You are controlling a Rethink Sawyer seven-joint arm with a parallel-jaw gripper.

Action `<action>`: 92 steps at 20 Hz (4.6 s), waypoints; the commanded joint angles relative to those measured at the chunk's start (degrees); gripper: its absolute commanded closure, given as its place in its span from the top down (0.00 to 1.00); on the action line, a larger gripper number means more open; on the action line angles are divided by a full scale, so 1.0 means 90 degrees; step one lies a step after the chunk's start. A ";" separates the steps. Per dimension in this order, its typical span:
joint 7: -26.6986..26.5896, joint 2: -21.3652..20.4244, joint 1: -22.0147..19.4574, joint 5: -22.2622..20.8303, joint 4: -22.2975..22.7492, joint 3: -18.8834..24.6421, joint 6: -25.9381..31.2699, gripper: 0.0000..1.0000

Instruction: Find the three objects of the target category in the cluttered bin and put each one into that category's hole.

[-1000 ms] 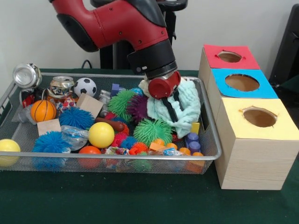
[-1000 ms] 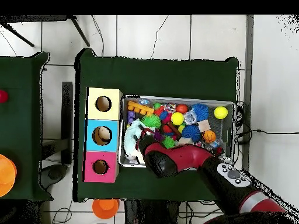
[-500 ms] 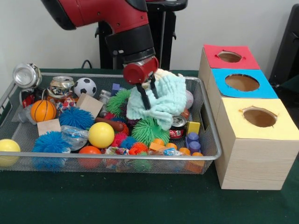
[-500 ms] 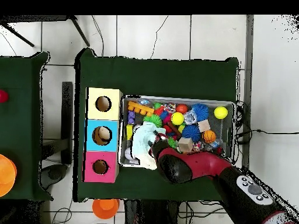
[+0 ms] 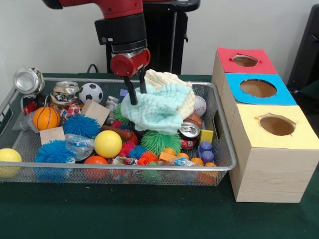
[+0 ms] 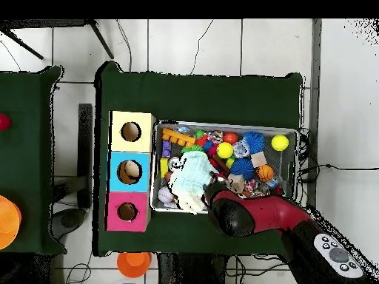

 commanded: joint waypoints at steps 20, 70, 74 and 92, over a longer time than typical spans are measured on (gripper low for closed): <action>0.1122 0.1805 0.1185 -0.0795 -0.2531 -0.1797 -0.0469 1.00; 0.1004 0.4064 0.3580 -0.0182 -0.5423 -0.5806 -0.2126 1.00; 0.0930 0.4055 0.3575 -0.0308 -0.5469 -0.5842 -0.2089 1.00; -0.1657 0.3382 -0.2054 -0.0866 -0.2200 0.1363 0.1464 1.00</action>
